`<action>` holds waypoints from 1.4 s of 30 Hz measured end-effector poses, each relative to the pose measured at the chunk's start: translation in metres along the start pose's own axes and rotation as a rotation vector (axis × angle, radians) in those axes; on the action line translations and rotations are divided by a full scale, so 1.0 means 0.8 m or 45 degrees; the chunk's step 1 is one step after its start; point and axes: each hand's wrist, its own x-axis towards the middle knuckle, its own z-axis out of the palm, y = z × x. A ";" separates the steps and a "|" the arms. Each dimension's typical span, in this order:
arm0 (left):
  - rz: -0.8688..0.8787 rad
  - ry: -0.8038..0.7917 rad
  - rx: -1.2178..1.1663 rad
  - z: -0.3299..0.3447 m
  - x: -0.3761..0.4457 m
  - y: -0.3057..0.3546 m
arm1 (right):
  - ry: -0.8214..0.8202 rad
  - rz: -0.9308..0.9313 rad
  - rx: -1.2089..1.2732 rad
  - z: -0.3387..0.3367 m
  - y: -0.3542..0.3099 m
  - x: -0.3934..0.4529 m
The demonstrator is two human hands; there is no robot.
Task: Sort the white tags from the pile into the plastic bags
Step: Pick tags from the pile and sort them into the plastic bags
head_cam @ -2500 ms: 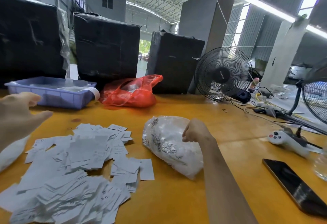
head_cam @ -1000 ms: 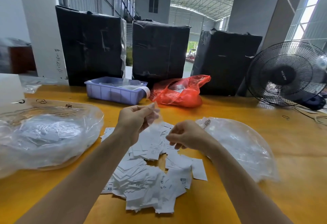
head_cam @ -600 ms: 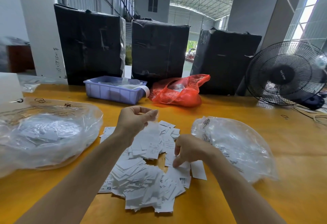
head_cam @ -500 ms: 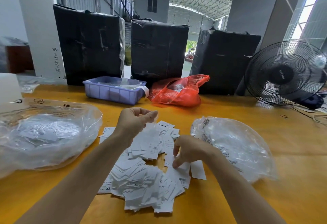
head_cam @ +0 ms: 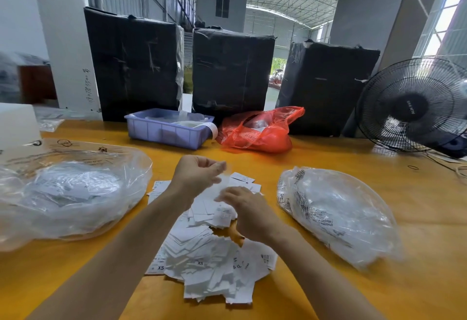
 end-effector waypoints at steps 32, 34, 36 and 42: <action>-0.102 -0.172 0.136 -0.007 0.000 -0.002 | 0.859 0.451 1.492 -0.046 0.027 -0.005; -0.124 -0.189 0.145 -0.006 0.000 0.000 | 0.883 0.428 1.697 -0.062 0.020 -0.005; -0.155 -0.216 0.129 -0.006 -0.001 0.002 | 0.883 0.384 1.771 -0.071 0.013 -0.006; -0.267 -0.317 -0.032 -0.007 -0.005 0.011 | 0.852 0.319 1.598 -0.072 0.003 -0.009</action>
